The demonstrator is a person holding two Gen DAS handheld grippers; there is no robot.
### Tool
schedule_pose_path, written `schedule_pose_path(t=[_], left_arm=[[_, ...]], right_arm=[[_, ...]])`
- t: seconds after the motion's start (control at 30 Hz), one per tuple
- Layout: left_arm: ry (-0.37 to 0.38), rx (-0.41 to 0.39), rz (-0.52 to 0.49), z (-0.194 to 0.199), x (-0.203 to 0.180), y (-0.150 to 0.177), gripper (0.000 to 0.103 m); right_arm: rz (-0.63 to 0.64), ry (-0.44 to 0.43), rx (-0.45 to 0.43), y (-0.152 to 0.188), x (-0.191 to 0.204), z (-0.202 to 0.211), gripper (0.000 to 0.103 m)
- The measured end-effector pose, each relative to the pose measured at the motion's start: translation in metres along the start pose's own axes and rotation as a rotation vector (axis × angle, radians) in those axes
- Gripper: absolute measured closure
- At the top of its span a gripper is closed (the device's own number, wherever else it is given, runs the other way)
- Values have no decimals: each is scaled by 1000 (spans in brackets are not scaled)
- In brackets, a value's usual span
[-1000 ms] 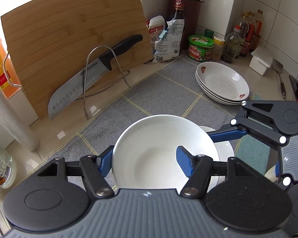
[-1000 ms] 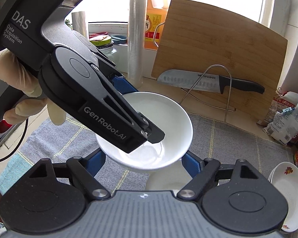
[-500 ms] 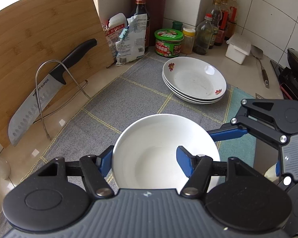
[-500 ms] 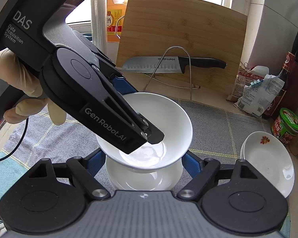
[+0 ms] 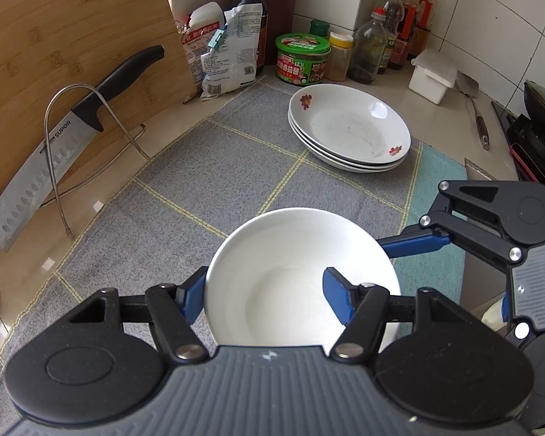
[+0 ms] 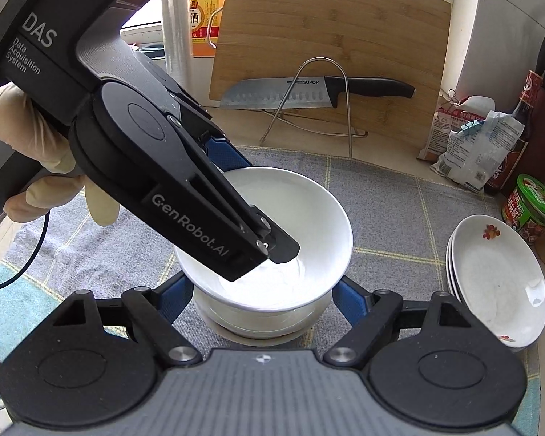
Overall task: Organize plates and bowls
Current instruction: 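Carry the white bowl with the left tool toward the nested bowls, then lower the white bowl into the nested bowls and open the left tool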
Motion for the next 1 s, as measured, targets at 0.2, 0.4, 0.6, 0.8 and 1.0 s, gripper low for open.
schedule_pose_path(t=[0.2,0.4,0.6,0.8,1.0], left_arm=[[10,6,10,-4,2,4,38],[12,8,5,-6,1,3,37],[19,11,4,-8,0,2,37],[16,14,1,-9,-1,2,37],[23,7,1,-11,-2,3,27]], right_arm=[[8,-2,10,1,1,-3,16],[6,1,20,2,0,-5,16],[2,2,25,3,-1,-6,16],[3,2,26,4,-1,-7,16],[-3,-9,30,4,-2,-9,15]])
Point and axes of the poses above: each gripper's, at about its wrist camera, not at the fingertips, and z roughly against the way its jaws point, x to its left, y to its underside, the point moved 5 cm from there along -z, roughly the way its jaws point, and after that the axes turned 15 degrees about x, right-handed, at the moved point
